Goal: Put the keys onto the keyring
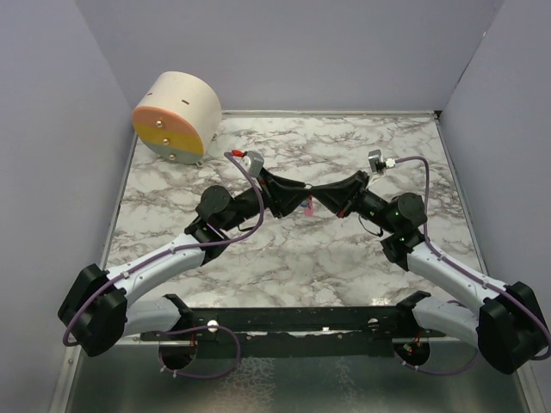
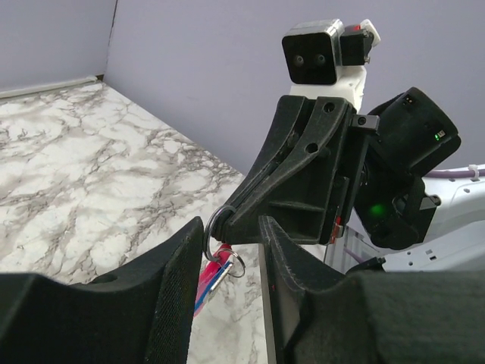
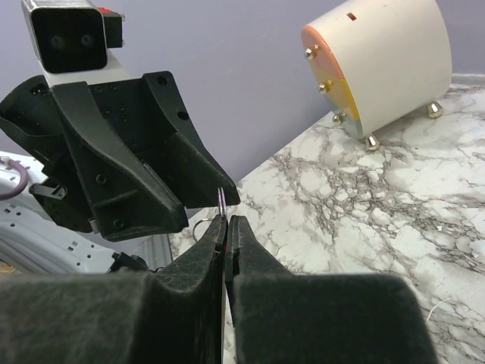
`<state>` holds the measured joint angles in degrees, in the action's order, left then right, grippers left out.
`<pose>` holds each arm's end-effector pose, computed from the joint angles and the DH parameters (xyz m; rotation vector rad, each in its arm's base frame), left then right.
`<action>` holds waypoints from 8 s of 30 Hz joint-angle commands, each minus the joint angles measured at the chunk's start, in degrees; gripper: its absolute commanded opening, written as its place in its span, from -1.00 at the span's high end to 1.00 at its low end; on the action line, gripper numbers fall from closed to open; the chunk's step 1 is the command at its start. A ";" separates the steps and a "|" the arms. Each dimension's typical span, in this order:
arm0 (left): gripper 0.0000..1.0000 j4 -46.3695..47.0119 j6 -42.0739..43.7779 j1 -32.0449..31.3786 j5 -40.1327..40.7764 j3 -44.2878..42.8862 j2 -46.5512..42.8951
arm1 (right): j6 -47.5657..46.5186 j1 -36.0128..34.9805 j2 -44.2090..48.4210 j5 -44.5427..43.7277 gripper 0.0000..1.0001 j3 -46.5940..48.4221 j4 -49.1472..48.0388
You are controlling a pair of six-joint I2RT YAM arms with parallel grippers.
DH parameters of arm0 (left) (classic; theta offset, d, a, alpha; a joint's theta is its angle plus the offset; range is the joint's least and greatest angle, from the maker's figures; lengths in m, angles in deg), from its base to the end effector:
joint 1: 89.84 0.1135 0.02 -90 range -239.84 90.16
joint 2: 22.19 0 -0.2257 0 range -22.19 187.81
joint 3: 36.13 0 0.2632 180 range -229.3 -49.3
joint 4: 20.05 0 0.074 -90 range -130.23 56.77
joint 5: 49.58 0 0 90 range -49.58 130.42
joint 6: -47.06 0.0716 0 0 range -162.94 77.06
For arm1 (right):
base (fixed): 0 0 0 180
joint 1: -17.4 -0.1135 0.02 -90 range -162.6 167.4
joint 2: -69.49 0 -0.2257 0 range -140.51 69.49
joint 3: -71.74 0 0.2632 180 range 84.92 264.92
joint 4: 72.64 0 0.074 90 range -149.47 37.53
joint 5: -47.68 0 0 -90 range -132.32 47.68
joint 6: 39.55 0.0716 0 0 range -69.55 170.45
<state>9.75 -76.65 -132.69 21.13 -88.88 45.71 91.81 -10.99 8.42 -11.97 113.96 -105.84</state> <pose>0.2230 -0.2391 0.2896 0.4267 1.3972 -1.3350 0.2392 0.1704 0.2597 -0.3304 1.4574 1.3529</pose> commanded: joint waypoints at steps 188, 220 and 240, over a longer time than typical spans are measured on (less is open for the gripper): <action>1.00 -67.57 8.86 -7.48 2.92 -49.82 34.47 | -37.06 0.70 6.73 -33.76 0.98 7.44 47.97; 1.00 -69.14 7.79 -6.63 -6.63 -53.15 36.60 | -37.67 0.70 9.98 -34.59 0.96 6.95 46.19; 1.00 -67.55 0.13 -2.86 -24.02 -55.42 38.04 | -43.89 0.71 15.09 -30.67 0.93 0.36 35.56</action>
<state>-54.75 -73.48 -134.55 7.29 -141.83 82.85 51.49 -10.77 21.88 -41.22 115.90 -61.88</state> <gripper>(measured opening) 0.012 0.036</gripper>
